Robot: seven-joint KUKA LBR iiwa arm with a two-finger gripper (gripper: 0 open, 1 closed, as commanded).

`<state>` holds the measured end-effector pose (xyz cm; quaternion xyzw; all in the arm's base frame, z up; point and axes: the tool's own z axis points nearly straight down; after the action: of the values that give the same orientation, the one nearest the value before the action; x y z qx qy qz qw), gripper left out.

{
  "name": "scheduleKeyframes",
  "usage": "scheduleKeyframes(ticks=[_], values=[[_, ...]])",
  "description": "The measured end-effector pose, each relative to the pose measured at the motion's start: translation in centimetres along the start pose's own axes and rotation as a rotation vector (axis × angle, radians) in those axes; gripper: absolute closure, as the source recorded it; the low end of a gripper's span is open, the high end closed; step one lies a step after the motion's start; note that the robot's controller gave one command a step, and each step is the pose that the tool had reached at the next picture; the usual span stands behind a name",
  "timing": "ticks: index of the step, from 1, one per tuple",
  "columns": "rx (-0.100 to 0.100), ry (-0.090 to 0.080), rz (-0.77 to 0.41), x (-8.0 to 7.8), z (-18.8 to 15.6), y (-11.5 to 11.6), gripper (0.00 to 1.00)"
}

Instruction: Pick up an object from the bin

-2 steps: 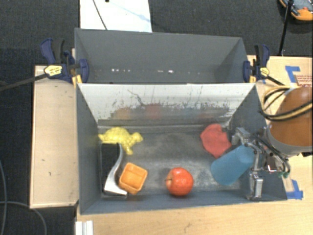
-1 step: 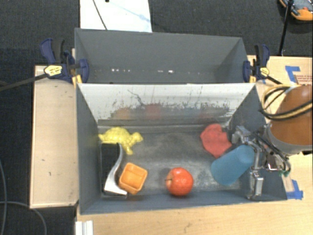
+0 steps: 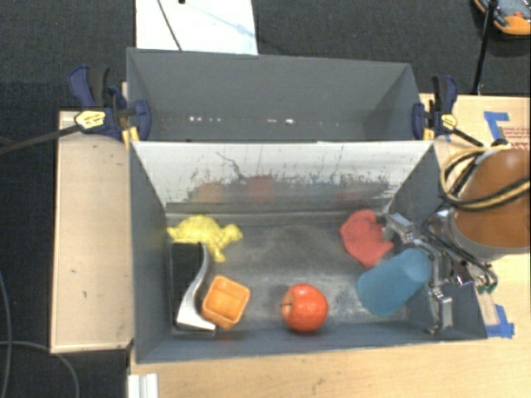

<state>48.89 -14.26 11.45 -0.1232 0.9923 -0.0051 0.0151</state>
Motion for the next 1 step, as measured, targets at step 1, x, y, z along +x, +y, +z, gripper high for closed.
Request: scheduleKeyframes(ticks=[1], values=[[-0.012,0.024,0.005,0.79,-1.82,-0.14,0.0]])
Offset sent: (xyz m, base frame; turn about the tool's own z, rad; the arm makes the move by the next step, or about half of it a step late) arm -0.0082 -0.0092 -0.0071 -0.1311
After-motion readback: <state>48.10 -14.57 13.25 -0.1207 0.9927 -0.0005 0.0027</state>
